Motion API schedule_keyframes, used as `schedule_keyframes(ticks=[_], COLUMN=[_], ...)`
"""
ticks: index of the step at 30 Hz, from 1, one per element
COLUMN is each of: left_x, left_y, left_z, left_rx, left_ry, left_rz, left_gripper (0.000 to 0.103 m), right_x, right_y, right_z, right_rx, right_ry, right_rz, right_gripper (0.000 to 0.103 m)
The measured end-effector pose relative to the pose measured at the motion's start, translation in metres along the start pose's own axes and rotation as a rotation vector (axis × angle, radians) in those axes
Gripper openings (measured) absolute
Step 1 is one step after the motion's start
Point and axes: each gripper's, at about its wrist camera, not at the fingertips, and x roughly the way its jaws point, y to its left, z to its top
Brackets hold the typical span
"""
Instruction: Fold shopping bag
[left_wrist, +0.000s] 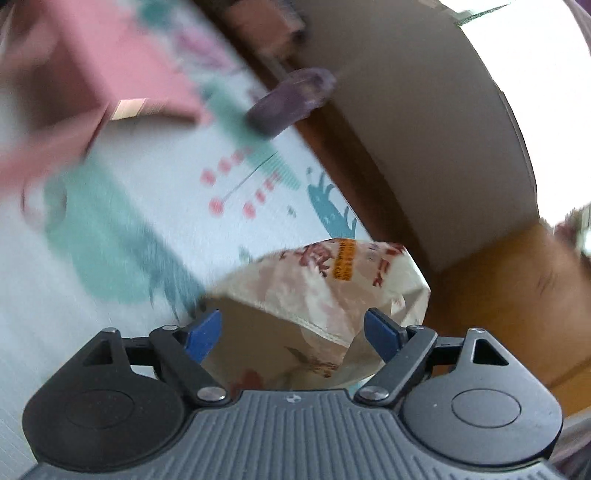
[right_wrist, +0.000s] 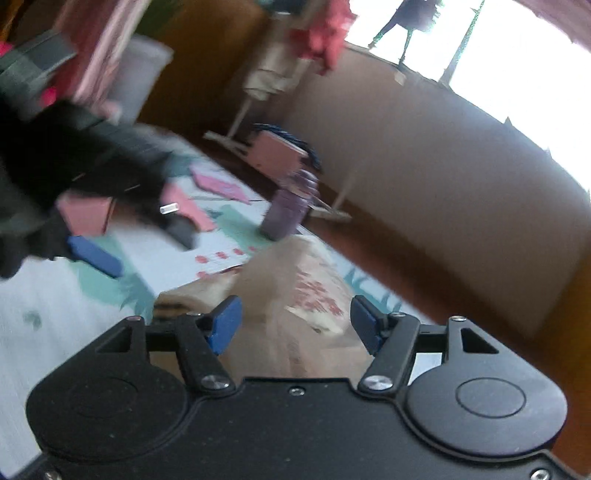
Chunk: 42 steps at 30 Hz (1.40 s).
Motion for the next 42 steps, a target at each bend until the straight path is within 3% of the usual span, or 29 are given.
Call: schedule_keyframes(ticks=[5,11,15,16,17,18,19,20,25,28,29,30,32,34,38,39,40,42], left_x=[0.030,0.052,0.059,0.061,0.063,0.065,0.064,0.063,0.052,0.042,0.040,0.036,0.027,0.021,0.010,0.007,0.005,0.001], left_y=[0.016,0.037,0.038,0.039,0.039,0.040,0.039,0.038,0.022,0.011,0.008,0.008,0.010,0.006,-0.002,-0.004,-0.006,-0.016], left_z=[0.000,0.007,0.011,0.012,0.013,0.014,0.013,0.011,0.011,0.012,0.011,0.012,0.013,0.012,0.010,0.010,0.008,0.002], left_rx=[-0.134,-0.188,-0.147,-0.136,-0.125,-0.115,-0.110,-0.106,-0.020,0.021,0.036,0.033,0.024,0.058,0.128,0.146,0.160,0.226], left_ry=[0.027,0.016,-0.006,-0.012,-0.018,-0.023,-0.038,-0.054,-0.094,-0.106,-0.105,-0.119,-0.152,-0.152,-0.151,-0.150,-0.150,-0.156], left_rz=[-0.051,-0.099,-0.103,-0.104,-0.105,-0.106,-0.104,-0.101,-0.080,-0.080,-0.076,-0.060,-0.025,-0.024,-0.024,-0.024,-0.026,-0.025], left_gripper=[0.060,0.060,0.060,0.050,0.025,0.022,0.018,0.010,0.007,0.007,0.006,0.005,0.003,0.003,0.003,0.003,0.003,0.003], right_x=[0.017,0.024,0.038,0.041,0.044,0.045,0.045,0.043,0.036,0.029,0.024,0.020,0.012,0.003,-0.015,-0.019,-0.021,-0.022], right_y=[0.013,0.022,0.027,0.028,0.027,0.024,0.020,0.011,-0.021,-0.037,-0.044,-0.051,-0.070,-0.100,-0.091,-0.078,-0.071,-0.054], right_z=[-0.003,-0.005,-0.006,-0.007,-0.009,-0.010,-0.011,-0.011,-0.010,-0.013,-0.014,-0.017,-0.028,-0.041,-0.029,-0.019,-0.013,-0.002], right_rx=[-0.058,-0.122,-0.154,-0.160,-0.162,-0.155,-0.145,-0.103,0.040,0.128,0.162,0.192,0.272,0.382,0.372,0.351,0.345,0.382], right_ry=[0.010,-0.031,-0.024,-0.018,-0.011,-0.008,-0.008,-0.011,-0.017,-0.002,0.005,0.016,0.053,0.088,0.000,-0.032,-0.045,-0.058], right_rz=[-0.028,-0.044,-0.038,-0.036,-0.038,-0.035,-0.027,-0.008,0.037,0.059,0.059,0.042,-0.027,-0.093,-0.053,-0.010,0.019,0.119], right_gripper=[0.063,0.059,0.059,0.059,0.057,0.041,0.037,0.035,0.016,0.016,0.016,0.006,0.002,0.002,0.003,0.013,0.039,0.062])
